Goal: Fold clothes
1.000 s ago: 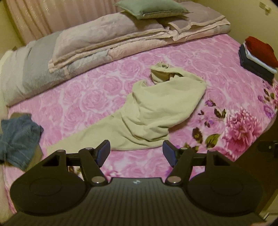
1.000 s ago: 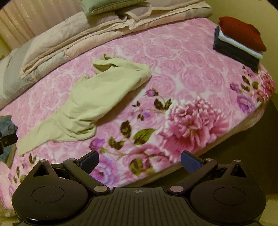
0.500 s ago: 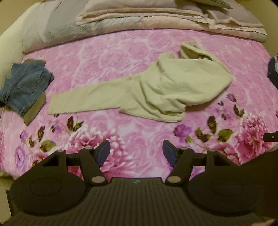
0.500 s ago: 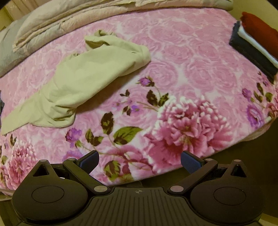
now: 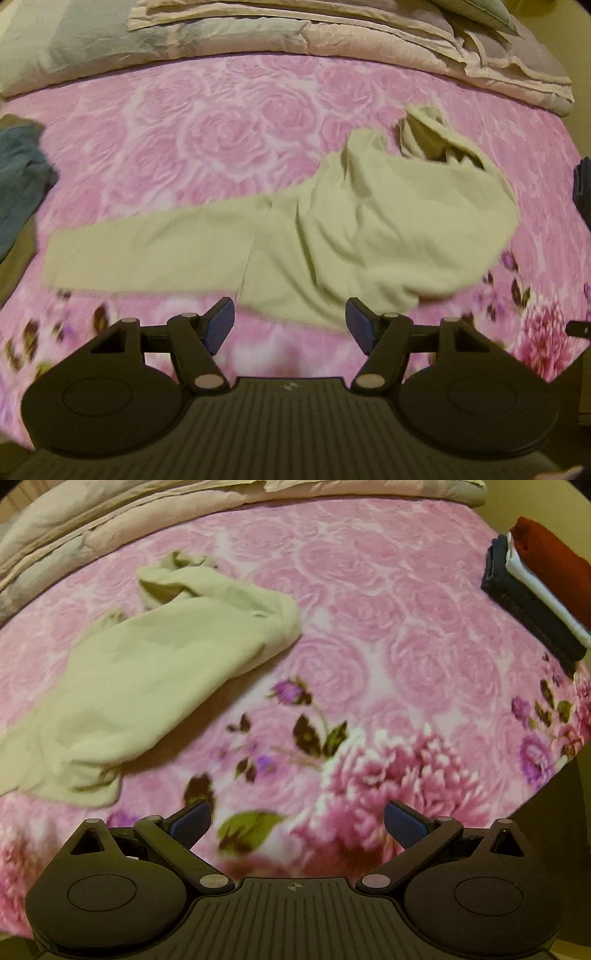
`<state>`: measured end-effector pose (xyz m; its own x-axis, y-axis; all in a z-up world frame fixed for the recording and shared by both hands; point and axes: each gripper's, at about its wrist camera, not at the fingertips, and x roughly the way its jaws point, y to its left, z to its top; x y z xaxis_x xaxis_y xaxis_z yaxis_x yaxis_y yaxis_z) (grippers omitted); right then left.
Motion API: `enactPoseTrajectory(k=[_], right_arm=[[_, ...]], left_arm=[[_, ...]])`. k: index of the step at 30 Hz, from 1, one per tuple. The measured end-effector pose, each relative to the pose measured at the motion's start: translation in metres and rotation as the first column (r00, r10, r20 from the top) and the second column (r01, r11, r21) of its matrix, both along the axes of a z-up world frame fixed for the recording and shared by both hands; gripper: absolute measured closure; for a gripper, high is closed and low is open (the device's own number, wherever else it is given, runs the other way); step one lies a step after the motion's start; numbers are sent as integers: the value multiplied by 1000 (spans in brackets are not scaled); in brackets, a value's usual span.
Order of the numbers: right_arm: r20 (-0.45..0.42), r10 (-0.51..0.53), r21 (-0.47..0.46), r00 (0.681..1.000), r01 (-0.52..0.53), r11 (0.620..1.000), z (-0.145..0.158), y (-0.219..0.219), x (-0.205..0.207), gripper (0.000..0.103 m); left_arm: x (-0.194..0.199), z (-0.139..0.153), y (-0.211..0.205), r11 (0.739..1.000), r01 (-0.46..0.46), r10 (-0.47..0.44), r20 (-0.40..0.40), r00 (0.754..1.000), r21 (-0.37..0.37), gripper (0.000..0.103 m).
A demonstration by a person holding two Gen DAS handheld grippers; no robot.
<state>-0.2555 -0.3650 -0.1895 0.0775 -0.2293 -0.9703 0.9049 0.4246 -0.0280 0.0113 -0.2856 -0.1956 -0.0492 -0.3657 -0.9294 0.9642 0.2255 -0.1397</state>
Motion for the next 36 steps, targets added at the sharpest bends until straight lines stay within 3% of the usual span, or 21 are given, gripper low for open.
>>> enactPoseTrajectory(k=[6, 11, 13, 15, 17, 22, 24, 25, 27, 28, 30, 34, 36], right_arm=[[-26, 32, -53, 999, -33, 998, -27, -27, 35, 0], [-13, 63, -87, 998, -64, 994, -45, -38, 52, 0], [44, 54, -92, 998, -50, 994, -49, -44, 53, 1], [106, 55, -102, 993, -44, 994, -50, -52, 56, 11], [145, 71, -112, 987, -54, 992, -53, -66, 65, 11], [169, 150, -209, 974, -113, 971, -71, -102, 97, 11], [173, 167, -209, 971, -129, 969, -83, -114, 104, 11], [178, 178, -198, 968, -142, 970, -91, -120, 107, 15], [206, 206, -142, 957, -179, 974, -107, -129, 108, 55], [225, 224, -106, 948, -204, 973, -114, -131, 107, 68], [223, 281, -104, 933, -264, 959, -116, -121, 100, 87], [238, 342, -81, 909, -333, 940, -106, -90, 64, 91], [228, 342, -27, 912, -346, 938, -101, -77, 32, 91]], left_arm=[[15, -45, -54, 999, 37, -37, -24, 999, 4, 40], [29, -78, -69, 1000, -1, 2, -91, 996, 13, 40], [33, -88, -70, 1000, -26, 27, -130, 991, 6, 40], [38, -96, -72, 999, -49, 48, -168, 985, -4, 40], [40, -104, -75, 998, -56, 52, -190, 980, -17, 40], [39, -123, -83, 996, -89, 82, -214, 973, -26, 51], [34, -126, -82, 996, -91, 84, -205, 975, -25, 57], [31, -128, -81, 996, -83, 77, -191, 979, -24, 61], [23, -128, -78, 998, -60, 55, -167, 984, -27, 87], [20, -127, -76, 998, -46, 40, -161, 986, -33, 98], [13, -122, -66, 998, -37, 27, -168, 985, -57, 100], [-3, -96, -24, 991, -24, -19, -317, 948, -130, 101], [-17, -83, 10, 990, -7, -54, -424, 904, -143, 101]])
